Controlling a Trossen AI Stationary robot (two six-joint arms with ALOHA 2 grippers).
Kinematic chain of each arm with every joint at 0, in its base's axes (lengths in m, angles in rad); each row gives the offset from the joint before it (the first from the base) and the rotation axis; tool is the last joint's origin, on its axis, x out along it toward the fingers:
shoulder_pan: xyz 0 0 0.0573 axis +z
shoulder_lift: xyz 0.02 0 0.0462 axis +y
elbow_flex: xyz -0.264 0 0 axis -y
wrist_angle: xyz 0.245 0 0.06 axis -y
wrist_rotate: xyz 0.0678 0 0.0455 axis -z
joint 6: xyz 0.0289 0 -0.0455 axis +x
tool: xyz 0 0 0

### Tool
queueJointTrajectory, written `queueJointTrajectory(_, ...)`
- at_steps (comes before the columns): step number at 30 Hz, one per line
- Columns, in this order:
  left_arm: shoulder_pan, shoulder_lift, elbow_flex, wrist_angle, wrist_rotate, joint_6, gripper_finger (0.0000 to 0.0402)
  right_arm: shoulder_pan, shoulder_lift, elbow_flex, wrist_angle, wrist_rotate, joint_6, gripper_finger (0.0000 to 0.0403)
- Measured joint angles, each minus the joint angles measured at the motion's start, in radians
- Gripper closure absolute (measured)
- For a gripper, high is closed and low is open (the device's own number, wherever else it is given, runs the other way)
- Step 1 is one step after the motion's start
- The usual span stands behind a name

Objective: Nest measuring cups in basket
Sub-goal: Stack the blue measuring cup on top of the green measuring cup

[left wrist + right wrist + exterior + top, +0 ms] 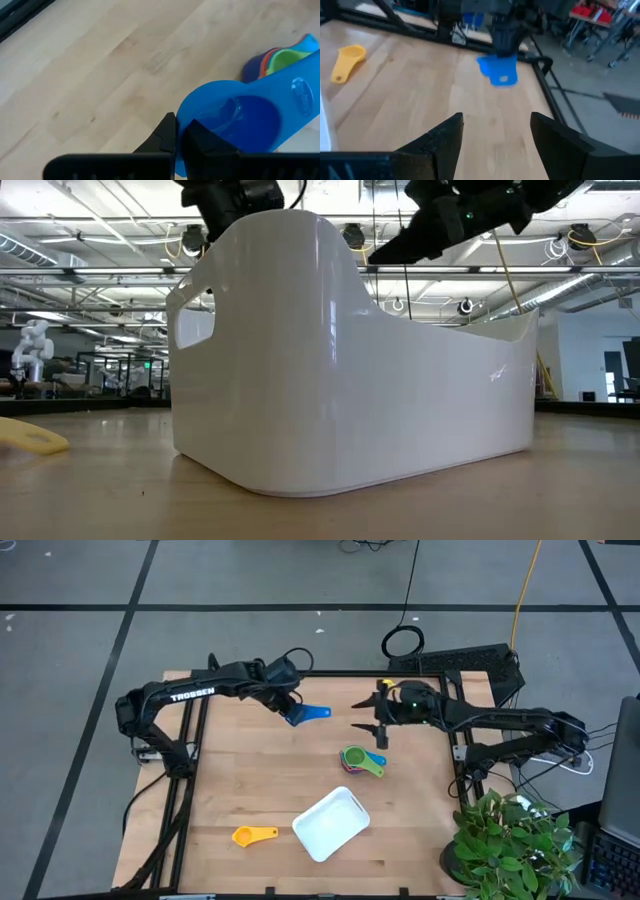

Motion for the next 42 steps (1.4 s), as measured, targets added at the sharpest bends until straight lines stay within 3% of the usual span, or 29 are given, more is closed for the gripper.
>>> queueJointTrajectory(10, -0.078, 0.063, -0.008, 0.151, 0.005, -0.039, 0.0394, 0.058, 0.094, -0.001, 0.038, 0.042, -0.001, 0.0170)
queueJointTrajectory(19, -0.108, 0.174, -0.008, 0.233, 0.034, -0.060, 0.0394, 0.073, 0.101, -0.001, -0.014, 0.108, 0.027, 0.0090)
queueJointTrajectory(24, -0.110, 0.184, -0.008, 0.293, 0.061, -0.065, 0.0394, 0.089, 0.131, -0.001, -0.010, 0.106, 0.031, 0.0075)
queueJointTrajectory(32, -0.113, 0.184, -0.008, 0.291, 0.063, -0.062, 0.0394, 0.122, 0.182, -0.002, 0.040, 0.160, 0.003, 0.0099)
queueJointTrajectory(42, -0.120, 0.184, -0.008, 0.284, 0.061, -0.055, 0.0394, 0.126, 0.181, -0.002, 0.073, 0.187, 0.001, 0.0179)
